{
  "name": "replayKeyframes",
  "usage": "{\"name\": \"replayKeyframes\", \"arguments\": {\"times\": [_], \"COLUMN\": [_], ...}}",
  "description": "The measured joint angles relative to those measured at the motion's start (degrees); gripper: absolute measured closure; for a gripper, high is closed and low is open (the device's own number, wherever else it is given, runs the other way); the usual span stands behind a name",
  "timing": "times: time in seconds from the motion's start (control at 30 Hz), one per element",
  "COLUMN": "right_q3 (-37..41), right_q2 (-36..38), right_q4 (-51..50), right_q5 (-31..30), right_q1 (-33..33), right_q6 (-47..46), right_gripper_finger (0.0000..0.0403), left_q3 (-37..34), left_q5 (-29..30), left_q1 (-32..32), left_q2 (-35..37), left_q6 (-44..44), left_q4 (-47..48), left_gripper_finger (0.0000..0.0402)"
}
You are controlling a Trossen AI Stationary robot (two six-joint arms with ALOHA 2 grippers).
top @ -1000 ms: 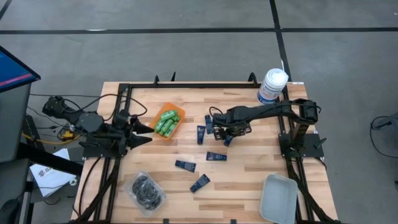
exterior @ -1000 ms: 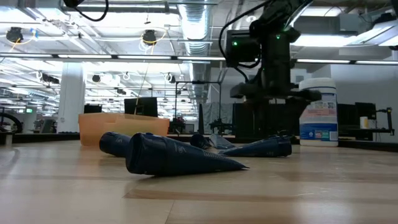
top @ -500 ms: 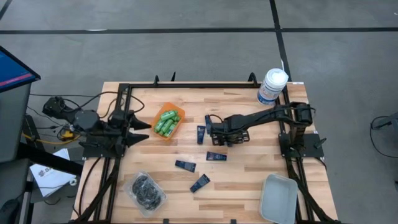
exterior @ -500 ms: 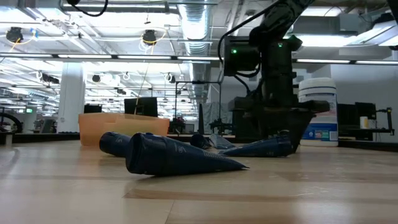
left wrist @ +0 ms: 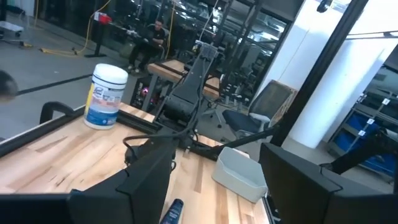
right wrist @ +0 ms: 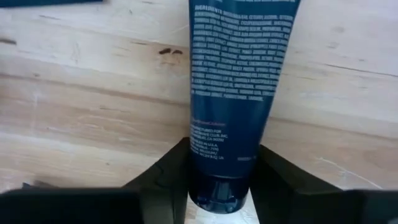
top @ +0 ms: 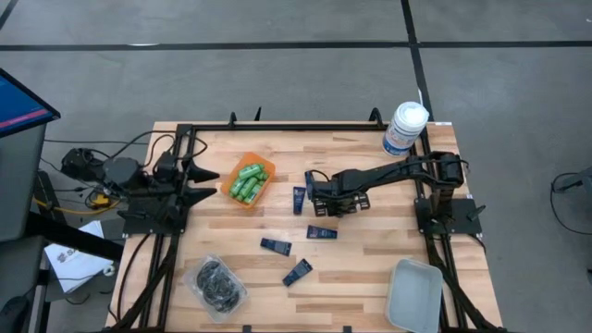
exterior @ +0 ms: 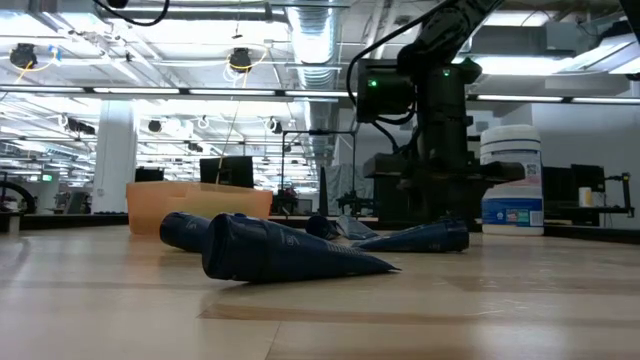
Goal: Pick & Place Travel size toiletries
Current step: Put the dark blue shave cream into the gray bin
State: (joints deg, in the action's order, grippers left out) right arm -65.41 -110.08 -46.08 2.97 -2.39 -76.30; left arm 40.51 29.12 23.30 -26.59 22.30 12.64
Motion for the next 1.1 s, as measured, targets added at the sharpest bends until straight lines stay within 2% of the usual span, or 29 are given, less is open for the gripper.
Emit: {"name": "replayKeyframes", "arguments": {"times": [0.2, 0.3, 0.43, 0.63, 0.73, 0.83, 0.97, 1.1], "right_q3": [-0.80, -1.40, -2.19, -2.10, -2.08, -2.09, -2.10, -2.10], "right_q2": [0.53, 2.03, 8.36, 17.36, 21.88, 26.98, 31.86, 35.19], "right_q4": [-1.16, -3.48, -5.04, -13.02, -14.98, -16.44, -18.52, -19.96], "right_q5": [0.38, 0.88, 0.99, 0.41, 0.42, 1.58, 4.61, 7.94], "right_q1": [0.02, 0.07, 0.20, 1.61, 4.17, 7.98, 15.48, 24.59], "right_q6": [1.86, 4.93, 7.55, 6.29, 3.47, -0.60, -9.20, -20.30], "right_gripper_finger": [0.0261, 0.0265, 0.0287, 0.0279, 0.0268, 0.0275, 0.0287, 0.0276], "left_q3": [0.00, 0.00, 0.02, 0.02, 0.02, 0.04, 0.04, 0.04], "left_q5": [0.00, 0.00, 1.18, 5.66, 8.06, 10.37, 12.96, 15.17], "left_q1": [-0.68, -0.95, -1.00, -1.00, -1.00, -1.00, -1.00, -1.00], "left_q2": [0.04, 0.59, 2.62, 6.82, 8.91, 10.73, 12.44, 13.23], "left_q6": [-0.04, -0.04, -0.04, -1.54, -2.83, -2.84, -2.84, -4.10], "left_q4": [0.01, 0.02, -0.13, -0.29, -0.29, -0.24, -0.26, -0.22], "left_gripper_finger": [0.0160, 0.0160, 0.0160, 0.0160, 0.0160, 0.0160, 0.0160, 0.0160]}}
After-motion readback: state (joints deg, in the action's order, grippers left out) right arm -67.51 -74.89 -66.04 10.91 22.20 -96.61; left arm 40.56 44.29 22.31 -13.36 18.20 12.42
